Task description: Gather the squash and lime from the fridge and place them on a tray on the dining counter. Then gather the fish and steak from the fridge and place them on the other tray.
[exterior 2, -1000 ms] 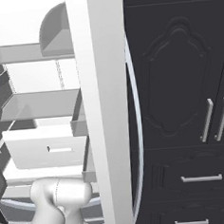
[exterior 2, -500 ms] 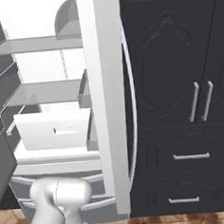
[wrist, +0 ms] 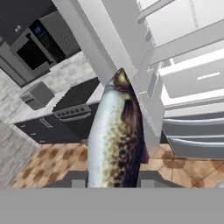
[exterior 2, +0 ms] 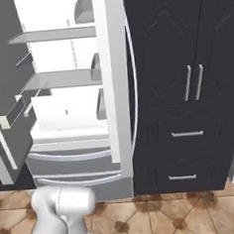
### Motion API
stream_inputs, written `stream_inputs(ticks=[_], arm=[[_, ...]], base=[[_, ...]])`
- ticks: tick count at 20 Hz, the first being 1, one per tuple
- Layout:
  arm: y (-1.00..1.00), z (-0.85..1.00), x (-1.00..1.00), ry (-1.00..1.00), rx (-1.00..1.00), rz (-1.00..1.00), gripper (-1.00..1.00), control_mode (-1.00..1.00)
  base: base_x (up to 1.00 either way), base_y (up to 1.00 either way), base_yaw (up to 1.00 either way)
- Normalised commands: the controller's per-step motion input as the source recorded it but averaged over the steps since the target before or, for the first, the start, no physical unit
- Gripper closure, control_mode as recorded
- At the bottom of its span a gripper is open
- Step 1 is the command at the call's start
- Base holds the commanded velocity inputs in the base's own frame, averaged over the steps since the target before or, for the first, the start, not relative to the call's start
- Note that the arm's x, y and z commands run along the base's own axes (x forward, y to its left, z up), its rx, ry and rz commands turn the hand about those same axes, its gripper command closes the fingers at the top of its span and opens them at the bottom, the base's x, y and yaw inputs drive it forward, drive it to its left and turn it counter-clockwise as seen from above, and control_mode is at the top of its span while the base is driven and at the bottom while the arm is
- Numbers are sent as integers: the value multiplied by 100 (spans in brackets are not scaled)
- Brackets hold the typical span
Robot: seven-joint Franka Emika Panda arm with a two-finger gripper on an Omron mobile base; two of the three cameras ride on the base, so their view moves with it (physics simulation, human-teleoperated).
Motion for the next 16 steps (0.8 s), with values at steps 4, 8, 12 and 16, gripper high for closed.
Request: stream_inputs(ticks=[4, 8, 12, 16], arm=[[0, 0, 0, 0, 0, 0, 100, 100], [0, 0, 0, 0, 0, 0, 100, 100], [0, 0, 0, 0, 0, 0, 100, 100], [0, 0, 0, 0, 0, 0, 100, 100]], base=[[-50, 52, 14], [-9, 80, 27], [0, 88, 33], [0, 83, 36]])
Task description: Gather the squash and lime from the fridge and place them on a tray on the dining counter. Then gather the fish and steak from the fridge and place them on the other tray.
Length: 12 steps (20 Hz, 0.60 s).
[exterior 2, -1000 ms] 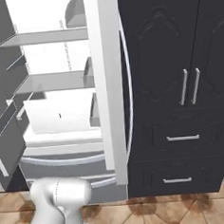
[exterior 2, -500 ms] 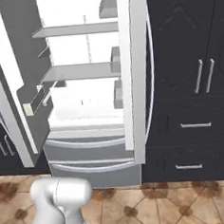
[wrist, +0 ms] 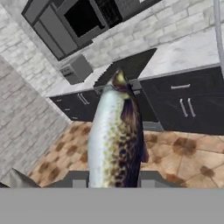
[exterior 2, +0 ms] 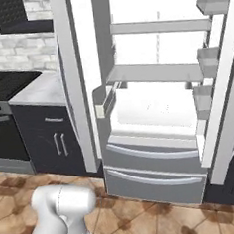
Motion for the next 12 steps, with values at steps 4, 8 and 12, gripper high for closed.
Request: stream_inputs(ticks=[4, 8, 12], arm=[[0, 0, 0, 0, 0, 0, 100, 100], [0, 0, 0, 0, 0, 0, 100, 100], [0, 0, 0, 0, 0, 0, 100, 100]], base=[[1, 71, 39], [18, 60, 37], [43, 50, 33]])
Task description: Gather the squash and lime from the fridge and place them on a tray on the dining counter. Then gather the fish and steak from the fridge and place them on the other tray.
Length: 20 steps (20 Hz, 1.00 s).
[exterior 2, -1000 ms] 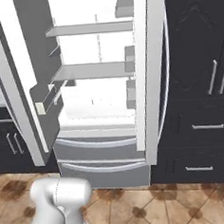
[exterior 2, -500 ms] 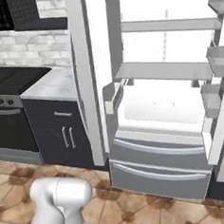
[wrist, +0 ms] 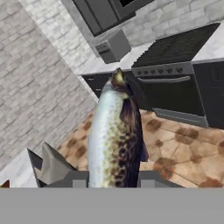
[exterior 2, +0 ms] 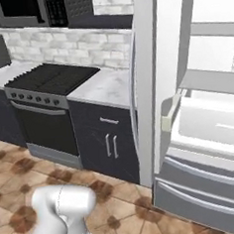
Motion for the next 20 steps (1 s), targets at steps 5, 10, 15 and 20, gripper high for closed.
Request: stream_inputs(ticks=[5, 10, 15, 20], arm=[[0, 0, 0, 0, 0, 0, 100, 100], [0, 0, 0, 0, 0, 0, 100, 100], [0, 0, 0, 0, 0, 0, 100, 100], [0, 0, 0, 0, 0, 0, 100, 100]], base=[[63, 44, 29], [65, 42, 29], [67, 39, 29], [66, 38, 29]])
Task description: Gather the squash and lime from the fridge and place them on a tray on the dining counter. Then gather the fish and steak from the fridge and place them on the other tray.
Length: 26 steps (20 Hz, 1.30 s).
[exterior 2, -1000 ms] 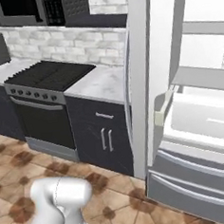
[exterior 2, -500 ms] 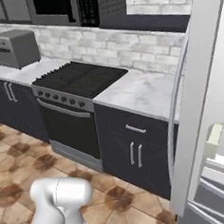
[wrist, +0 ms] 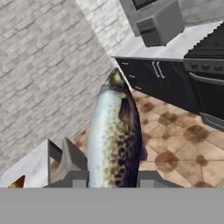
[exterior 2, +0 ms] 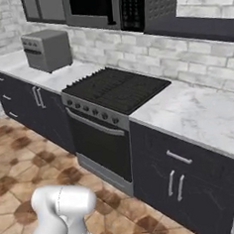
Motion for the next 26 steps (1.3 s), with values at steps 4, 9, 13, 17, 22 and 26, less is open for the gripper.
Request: stream_inputs(ticks=[4, 9, 13, 17, 22, 26], arm=[[0, 0, 0, 0, 0, 0, 100, 100], [0, 0, 0, 0, 0, 0, 100, 100], [0, 0, 0, 0, 0, 0, 100, 100], [0, 0, 0, 0, 0, 0, 100, 100], [0, 0, 0, 0, 0, 0, 100, 100], [0, 0, 0, 0, 0, 0, 100, 100]], base=[[63, 22, 33], [59, 11, 37], [56, 4, 41], [57, 0, 42], [57, 0, 45], [39, 0, 48]])
